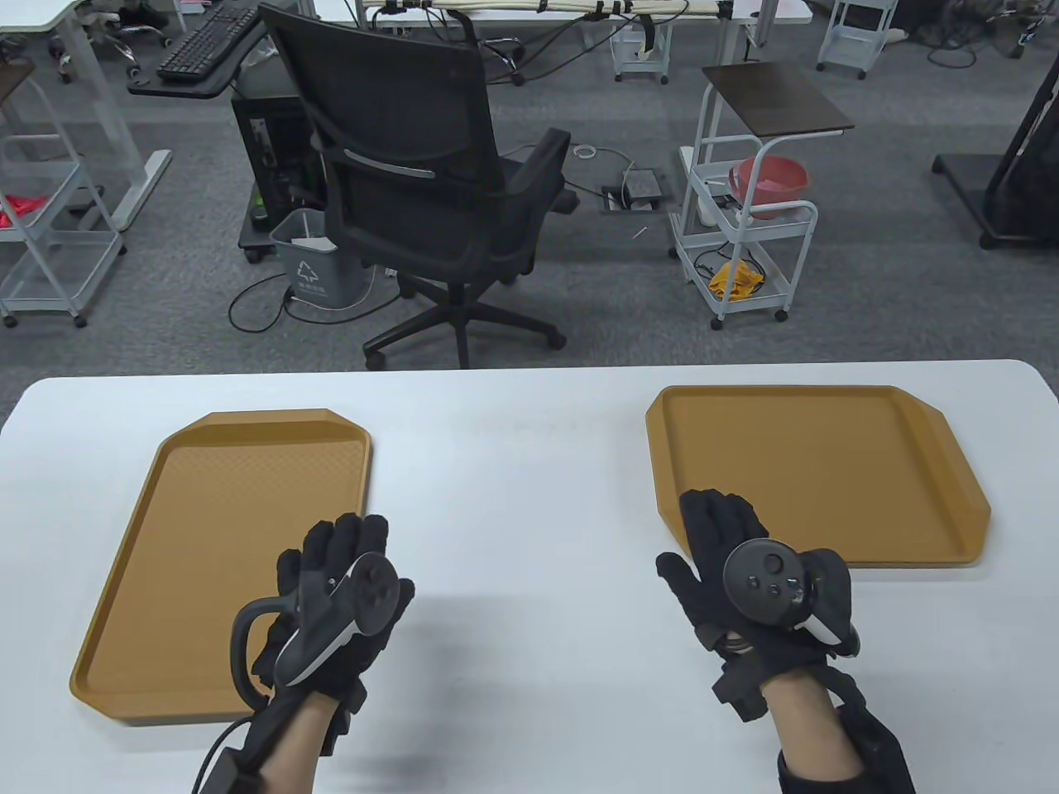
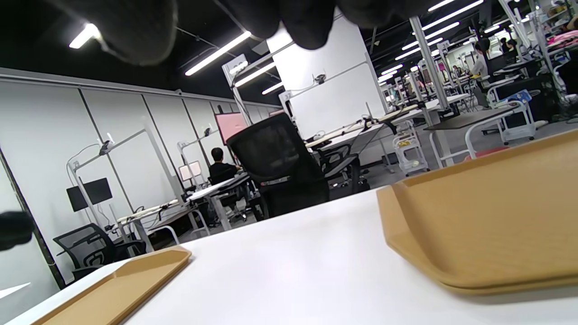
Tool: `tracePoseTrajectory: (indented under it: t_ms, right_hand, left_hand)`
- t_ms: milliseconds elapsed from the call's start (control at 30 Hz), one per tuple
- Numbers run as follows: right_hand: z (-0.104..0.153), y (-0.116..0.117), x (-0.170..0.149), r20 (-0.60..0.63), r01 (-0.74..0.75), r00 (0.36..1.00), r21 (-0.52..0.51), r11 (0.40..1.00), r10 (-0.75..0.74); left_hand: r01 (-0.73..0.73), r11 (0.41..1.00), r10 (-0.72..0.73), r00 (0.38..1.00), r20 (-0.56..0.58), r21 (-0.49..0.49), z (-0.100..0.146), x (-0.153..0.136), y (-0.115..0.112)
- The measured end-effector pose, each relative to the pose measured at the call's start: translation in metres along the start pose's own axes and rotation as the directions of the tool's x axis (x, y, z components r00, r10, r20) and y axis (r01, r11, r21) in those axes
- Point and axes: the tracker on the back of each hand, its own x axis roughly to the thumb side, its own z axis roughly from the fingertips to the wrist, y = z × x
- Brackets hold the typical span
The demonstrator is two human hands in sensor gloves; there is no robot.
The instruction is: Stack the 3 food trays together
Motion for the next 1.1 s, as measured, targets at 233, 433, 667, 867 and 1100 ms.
tracePoseTrajectory:
  t_ms: [233, 433, 667, 867, 1100]
  right_hand:
    - [-0.001, -0.001, -0.003, -0.006, 0.026, 1.000, 0.010, 1.000, -0.026]
    - [0.000, -0.002, -0.004, -0.009, 0.041, 0.999, 0.014, 0.999, -0.040]
    - [0.001, -0.001, -0.005, -0.010, 0.045, 0.999, 0.025, 0.999, -0.045]
    - [-0.001, 0.001, -0.010, -0.025, 0.055, 0.998, 0.036, 0.998, -0.054]
    - [-0.002, 0.004, -0.012, -0.033, 0.048, 0.998, 0.051, 0.998, -0.046]
  left_hand:
    - [0.166, 0.978, -0.170, 0.985, -0.026, -0.123, 0.006, -0.036, -0.037]
    - [0.223, 0.921, -0.229, 0.973, 0.017, -0.319, 0.016, -0.061, -0.076]
    - [0.278, 0.861, -0.287, 0.957, 0.042, -0.425, 0.014, -0.068, -0.107]
    - [0.246, 0.883, -0.261, 0.965, 0.017, -0.400, 0.012, -0.071, -0.118]
    - [0.358, 0.895, -0.351, 0.933, 0.074, -0.264, 0.016, -0.065, -0.119]
